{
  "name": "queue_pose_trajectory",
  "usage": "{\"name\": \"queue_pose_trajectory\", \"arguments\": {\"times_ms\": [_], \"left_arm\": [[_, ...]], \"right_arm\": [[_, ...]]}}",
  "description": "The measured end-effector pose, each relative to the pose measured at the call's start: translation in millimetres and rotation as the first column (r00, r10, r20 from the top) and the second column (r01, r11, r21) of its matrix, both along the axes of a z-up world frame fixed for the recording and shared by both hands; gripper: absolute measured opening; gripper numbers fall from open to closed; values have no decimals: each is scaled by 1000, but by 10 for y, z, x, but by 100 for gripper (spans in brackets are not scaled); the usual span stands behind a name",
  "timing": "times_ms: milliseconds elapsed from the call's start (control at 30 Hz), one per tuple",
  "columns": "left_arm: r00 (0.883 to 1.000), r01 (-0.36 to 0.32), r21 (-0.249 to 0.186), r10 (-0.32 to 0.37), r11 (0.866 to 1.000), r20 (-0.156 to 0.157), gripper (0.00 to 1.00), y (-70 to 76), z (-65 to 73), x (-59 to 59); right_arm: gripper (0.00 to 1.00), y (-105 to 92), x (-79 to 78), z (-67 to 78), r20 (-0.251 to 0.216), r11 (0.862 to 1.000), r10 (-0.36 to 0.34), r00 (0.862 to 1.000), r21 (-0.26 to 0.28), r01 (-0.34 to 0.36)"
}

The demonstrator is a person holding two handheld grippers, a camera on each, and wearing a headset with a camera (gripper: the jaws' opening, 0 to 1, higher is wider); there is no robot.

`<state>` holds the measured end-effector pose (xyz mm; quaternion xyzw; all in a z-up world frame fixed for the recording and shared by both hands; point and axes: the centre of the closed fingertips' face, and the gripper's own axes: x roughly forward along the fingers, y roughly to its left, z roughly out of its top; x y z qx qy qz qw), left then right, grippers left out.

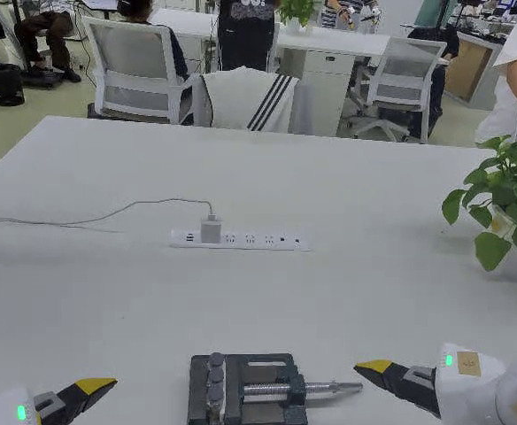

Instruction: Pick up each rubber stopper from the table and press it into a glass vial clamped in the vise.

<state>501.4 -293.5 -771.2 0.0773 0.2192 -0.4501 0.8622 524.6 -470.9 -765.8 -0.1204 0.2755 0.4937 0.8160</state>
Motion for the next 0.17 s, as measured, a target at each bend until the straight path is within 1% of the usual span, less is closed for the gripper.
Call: {"name": "queue_pose_trajectory", "arguments": {"times_ms": [167], "left_arm": [[1000,2,0,-2,1000,-1,99,-1,1,-6]], "right_arm": [[87,19,9,30,2,1000,8,1000,0,-8]]}}
